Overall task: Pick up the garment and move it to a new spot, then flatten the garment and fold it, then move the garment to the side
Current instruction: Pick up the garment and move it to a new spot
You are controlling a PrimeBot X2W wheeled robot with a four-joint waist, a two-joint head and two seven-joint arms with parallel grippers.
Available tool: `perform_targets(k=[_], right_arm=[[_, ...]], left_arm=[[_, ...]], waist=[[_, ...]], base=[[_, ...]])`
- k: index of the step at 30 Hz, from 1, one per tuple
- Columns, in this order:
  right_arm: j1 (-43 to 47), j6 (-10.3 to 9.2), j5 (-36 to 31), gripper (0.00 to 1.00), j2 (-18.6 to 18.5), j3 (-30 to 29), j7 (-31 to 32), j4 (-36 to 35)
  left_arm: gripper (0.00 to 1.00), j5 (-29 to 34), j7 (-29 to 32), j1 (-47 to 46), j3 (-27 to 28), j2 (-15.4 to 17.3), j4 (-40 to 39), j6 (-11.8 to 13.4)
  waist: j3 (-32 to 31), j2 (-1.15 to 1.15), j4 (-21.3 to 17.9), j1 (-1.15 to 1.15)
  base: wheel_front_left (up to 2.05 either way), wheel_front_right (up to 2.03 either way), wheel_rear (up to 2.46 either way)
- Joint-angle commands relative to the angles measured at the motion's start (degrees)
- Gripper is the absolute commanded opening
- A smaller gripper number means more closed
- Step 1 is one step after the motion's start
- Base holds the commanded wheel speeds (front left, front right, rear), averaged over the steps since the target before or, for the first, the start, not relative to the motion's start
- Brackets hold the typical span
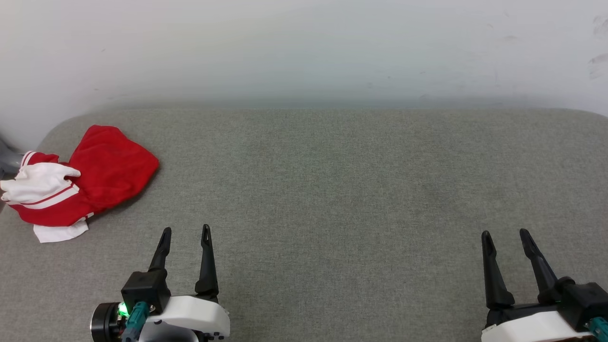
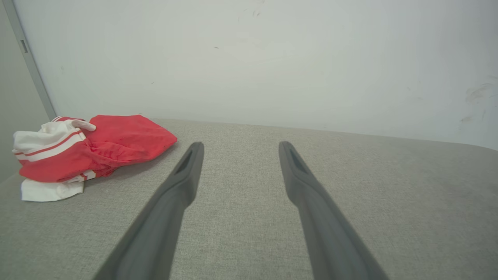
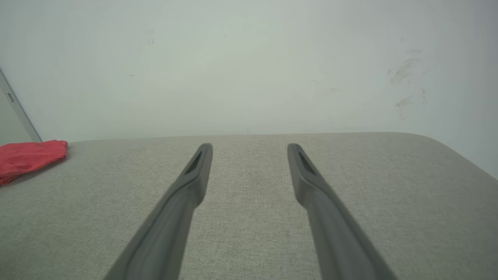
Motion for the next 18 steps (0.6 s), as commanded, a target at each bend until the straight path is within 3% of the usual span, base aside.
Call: perform_targets(k=[1, 10, 18], right_arm=[[0.7, -0.03, 0.3, 1.0, 0.1, 0.0, -0.1, 0.2], [0.9, -0.03, 0.5, 1.0, 0.1, 0.3, -0.1, 0.2], [0.9, -0.04, 0.4, 1.0, 0.1, 0.7, -0.1, 0.2]], left_arm=[[1.0, -0.3, -0.2, 0.3, 0.0, 0.0, 0.1, 0.1], [1.0, -0.3, -0.2, 0.1, 0.0, 0.0, 0.4, 0.2], [1.0, 0.0, -0.2, -0.7, 1.1, 0.0, 0.5, 0.5]], waist=[[-0.1, 0.0, 0.0, 0.0], [-0.1, 0.0, 0.9, 0.0], [0.3, 0.0, 4.6, 0.0]], base=[[0.0, 0.0, 0.0], [0.0, 0.0, 0.0], [0.0, 0.0, 0.0]])
